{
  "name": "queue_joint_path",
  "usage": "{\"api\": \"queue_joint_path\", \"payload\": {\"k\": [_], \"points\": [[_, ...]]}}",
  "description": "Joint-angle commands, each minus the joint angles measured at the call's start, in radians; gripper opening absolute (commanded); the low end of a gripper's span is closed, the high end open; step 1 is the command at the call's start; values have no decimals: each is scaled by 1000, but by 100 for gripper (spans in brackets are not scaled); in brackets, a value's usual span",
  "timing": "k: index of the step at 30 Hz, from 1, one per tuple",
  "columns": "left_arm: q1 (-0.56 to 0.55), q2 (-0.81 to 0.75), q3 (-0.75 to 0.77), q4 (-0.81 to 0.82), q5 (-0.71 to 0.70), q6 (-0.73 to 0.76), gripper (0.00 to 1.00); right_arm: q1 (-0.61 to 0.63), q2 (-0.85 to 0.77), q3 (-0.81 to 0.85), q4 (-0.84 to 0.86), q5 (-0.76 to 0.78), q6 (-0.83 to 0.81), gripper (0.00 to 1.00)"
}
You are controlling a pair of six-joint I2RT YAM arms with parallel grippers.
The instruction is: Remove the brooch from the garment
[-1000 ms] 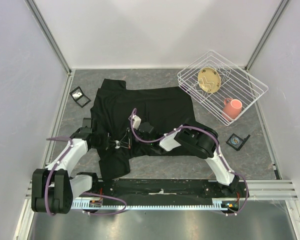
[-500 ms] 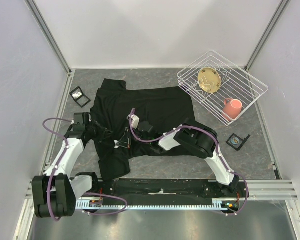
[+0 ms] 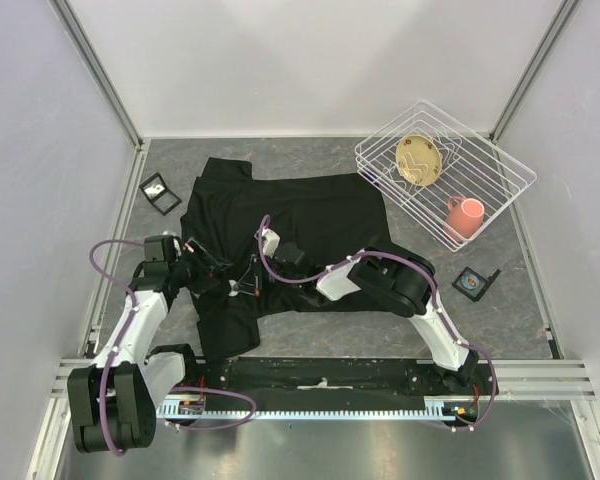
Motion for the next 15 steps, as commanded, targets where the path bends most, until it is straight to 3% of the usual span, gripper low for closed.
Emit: {"api": "queue_joint_path", "payload": {"k": [1, 4, 8, 11, 15], "points": [[4, 13, 57, -45, -26, 134, 70, -9, -18, 26, 35, -15, 34, 0], [14, 28, 31, -34, 18, 71, 66, -6, -16, 16, 75, -9, -10, 0], [36, 18, -52, 55, 122, -206, 66, -6, -6, 14, 115, -7, -46, 0], [37, 7, -78, 92, 159, -317, 67, -4, -10, 10, 113, 4, -61, 0], [37, 21, -60, 81, 175, -368, 69, 1, -16, 6, 103, 10, -78, 0]]}}
